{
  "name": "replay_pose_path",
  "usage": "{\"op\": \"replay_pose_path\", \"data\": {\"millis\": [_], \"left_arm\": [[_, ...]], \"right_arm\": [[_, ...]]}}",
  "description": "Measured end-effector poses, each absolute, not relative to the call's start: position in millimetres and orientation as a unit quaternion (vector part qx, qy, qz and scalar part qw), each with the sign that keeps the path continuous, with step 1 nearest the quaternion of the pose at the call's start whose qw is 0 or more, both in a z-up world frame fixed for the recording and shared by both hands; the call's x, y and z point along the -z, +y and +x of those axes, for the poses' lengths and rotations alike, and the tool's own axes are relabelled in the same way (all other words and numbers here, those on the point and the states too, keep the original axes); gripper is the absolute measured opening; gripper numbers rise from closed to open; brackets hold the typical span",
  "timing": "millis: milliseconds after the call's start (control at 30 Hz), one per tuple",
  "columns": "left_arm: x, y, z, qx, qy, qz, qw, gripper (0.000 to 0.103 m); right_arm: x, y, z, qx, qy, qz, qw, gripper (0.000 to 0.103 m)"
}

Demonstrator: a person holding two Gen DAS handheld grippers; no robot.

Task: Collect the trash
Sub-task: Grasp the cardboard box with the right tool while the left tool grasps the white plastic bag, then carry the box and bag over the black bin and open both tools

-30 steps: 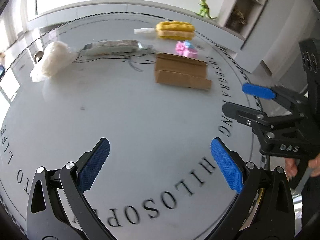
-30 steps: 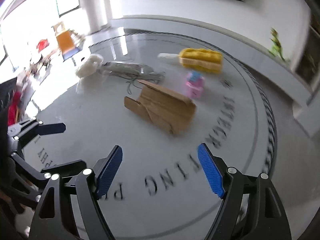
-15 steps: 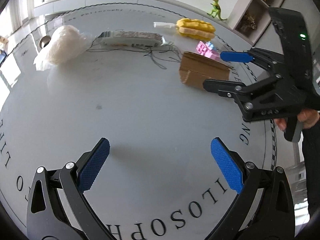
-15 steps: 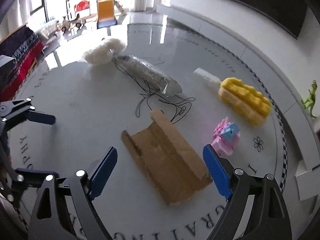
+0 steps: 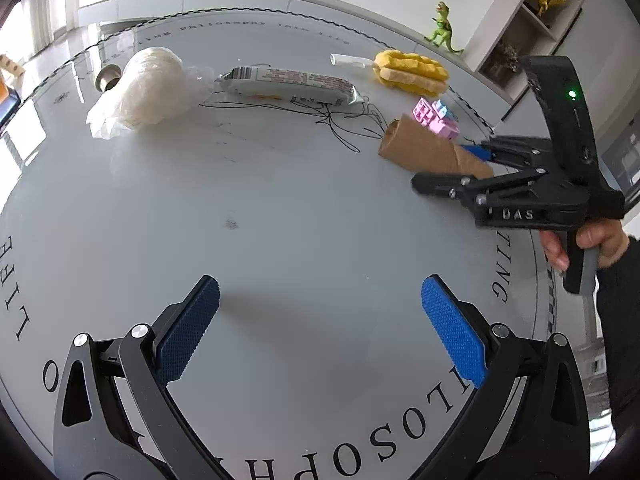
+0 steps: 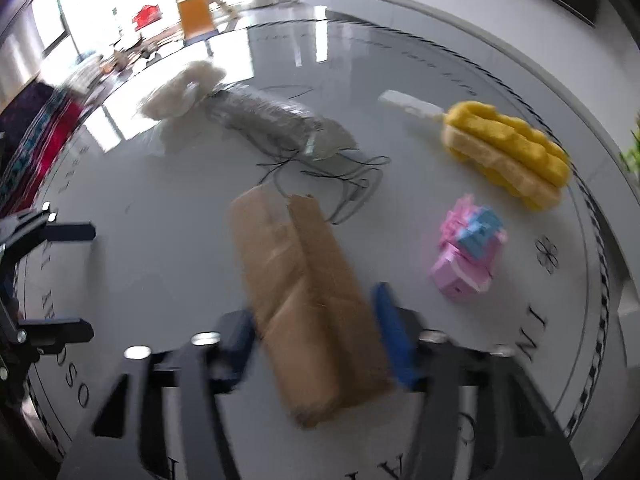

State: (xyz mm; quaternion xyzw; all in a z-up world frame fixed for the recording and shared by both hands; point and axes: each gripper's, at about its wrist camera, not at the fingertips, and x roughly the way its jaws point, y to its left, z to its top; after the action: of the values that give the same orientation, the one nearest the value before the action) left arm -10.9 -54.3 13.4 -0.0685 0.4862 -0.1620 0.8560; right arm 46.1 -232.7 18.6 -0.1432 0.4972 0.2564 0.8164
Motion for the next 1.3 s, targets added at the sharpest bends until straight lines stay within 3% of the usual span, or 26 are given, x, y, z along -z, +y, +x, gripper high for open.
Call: {"op": "replay_pose_path", "data": {"millis": [33, 67, 367, 733, 1133, 1167, 1200, 1233, 1300], "left_arm": [[-13.3, -52.9, -11.3, 0.161, 0.486, -0.072, 0.856, 0.098], [-13.3, -52.1, -11.1, 0.159, 0.486, -0.073, 0.856, 0.098], [-25.5, -28.7, 0.4, 0.123, 0.469, -0.074, 0.871, 0.098], [-40.4, 22.0, 66.3, 0.027, 0.440, -0.107, 0.891, 0.098], [-25.4, 22.3, 122.2, -0.017, 0.447, -0.084, 0.890, 0.098], [-24.0, 20.6, 123.2, -0.025, 0.445, -0.076, 0.892, 0.093], [-22.9, 20.1, 124.1, -0.031, 0.446, -0.069, 0.892, 0.072], [-20.1, 19.0, 125.9, -0.035, 0.453, -0.064, 0.889, 0.062], [-18.4, 19.7, 123.3, -0.036, 0.453, -0.067, 0.888, 0.051]], "right_arm": [[-19.3, -235.7, 46.0, -0.256, 0.500, -0.130, 0.817, 0.029], [-19.8, -238.8, 45.6, -0.250, 0.503, -0.112, 0.819, 0.029], [-34.9, -244.2, 31.1, -0.188, 0.479, -0.059, 0.855, 0.028], [-50.2, -230.2, 18.7, -0.204, 0.427, -0.079, 0.878, 0.028], [-43.9, -238.9, 19.7, -0.191, 0.437, -0.054, 0.877, 0.028], [-42.8, -240.6, 19.5, -0.190, 0.439, -0.052, 0.877, 0.028], [-42.2, -241.6, 18.3, -0.189, 0.440, -0.052, 0.877, 0.028], [-41.7, -242.7, 17.0, -0.189, 0.440, -0.052, 0.877, 0.028], [-41.5, -245.5, 14.5, -0.187, 0.439, -0.050, 0.877, 0.028]]}}
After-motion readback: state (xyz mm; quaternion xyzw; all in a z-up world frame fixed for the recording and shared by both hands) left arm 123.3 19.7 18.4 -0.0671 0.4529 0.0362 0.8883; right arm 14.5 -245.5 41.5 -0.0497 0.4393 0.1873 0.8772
